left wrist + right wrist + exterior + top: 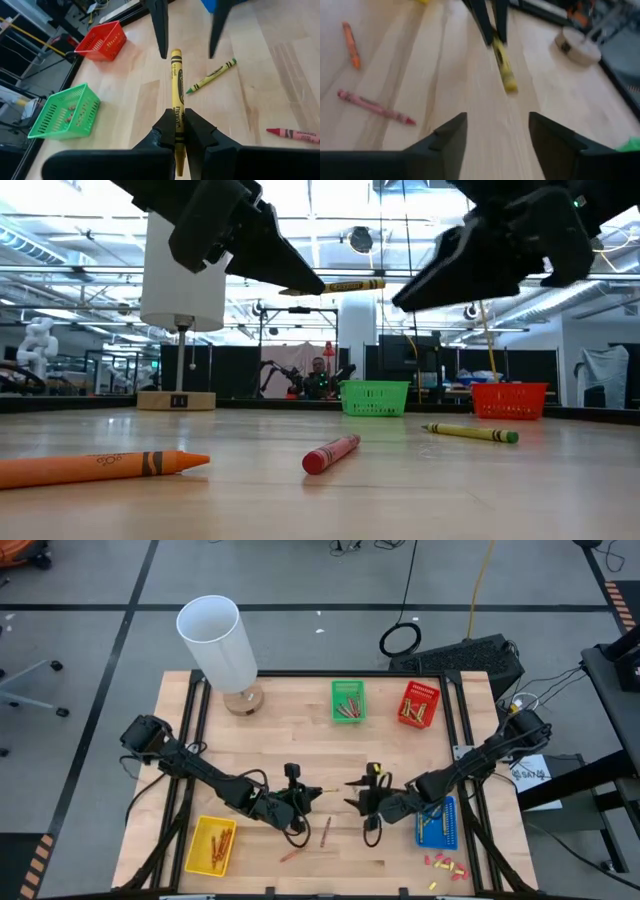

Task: Sort crayons
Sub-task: Put the yellow crayon into the blue bin

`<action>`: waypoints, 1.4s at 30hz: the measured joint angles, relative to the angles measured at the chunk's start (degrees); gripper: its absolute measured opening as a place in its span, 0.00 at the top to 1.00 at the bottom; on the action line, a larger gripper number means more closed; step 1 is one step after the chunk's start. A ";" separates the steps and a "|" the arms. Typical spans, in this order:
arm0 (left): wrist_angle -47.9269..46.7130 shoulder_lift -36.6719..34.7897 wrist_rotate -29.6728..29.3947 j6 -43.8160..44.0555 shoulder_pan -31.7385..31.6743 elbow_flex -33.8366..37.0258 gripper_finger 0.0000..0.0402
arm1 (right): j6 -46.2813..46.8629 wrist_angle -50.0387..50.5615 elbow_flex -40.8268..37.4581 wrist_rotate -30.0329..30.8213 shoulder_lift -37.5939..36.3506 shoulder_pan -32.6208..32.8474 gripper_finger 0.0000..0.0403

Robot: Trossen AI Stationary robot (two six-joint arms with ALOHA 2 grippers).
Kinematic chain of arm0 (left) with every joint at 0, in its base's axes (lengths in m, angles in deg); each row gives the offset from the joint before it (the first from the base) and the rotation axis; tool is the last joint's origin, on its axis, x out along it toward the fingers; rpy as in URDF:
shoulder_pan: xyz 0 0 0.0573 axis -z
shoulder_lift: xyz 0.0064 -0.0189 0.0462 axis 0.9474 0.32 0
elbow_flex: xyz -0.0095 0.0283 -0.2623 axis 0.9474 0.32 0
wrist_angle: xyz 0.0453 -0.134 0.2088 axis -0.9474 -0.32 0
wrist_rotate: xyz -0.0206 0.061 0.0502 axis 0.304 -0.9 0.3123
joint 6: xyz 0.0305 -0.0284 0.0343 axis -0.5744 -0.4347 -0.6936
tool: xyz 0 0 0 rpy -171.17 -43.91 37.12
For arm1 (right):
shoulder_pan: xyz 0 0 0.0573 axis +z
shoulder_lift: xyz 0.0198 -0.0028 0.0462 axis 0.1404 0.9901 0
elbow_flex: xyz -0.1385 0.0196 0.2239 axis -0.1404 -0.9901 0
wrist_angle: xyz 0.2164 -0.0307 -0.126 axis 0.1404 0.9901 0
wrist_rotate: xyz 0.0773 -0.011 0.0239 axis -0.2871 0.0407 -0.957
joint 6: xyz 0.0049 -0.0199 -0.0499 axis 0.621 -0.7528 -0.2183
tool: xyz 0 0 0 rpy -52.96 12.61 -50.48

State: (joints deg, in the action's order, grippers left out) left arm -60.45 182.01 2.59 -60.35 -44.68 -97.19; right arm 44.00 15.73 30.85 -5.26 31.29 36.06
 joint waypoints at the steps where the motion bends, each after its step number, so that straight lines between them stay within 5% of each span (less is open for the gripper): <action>1: -0.01 0.00 0.01 0.02 0.00 0.00 0.97 | -1.59 -2.13 0.00 0.02 0.62 -0.05 0.49; 11: 0.40 0.00 3.71 0.07 0.00 0.06 0.97 | -12.27 -14.77 0.00 -1.50 5.49 -1.49 0.42; 42: 2.40 0.00 8.15 0.70 -0.04 0.07 0.97 | -13.10 -18.83 0.00 -7.99 6.50 -2.99 0.95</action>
State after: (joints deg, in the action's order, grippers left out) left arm -58.05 182.01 10.75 -59.64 -44.72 -97.13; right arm 30.90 -3.10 30.85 -13.25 37.79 33.06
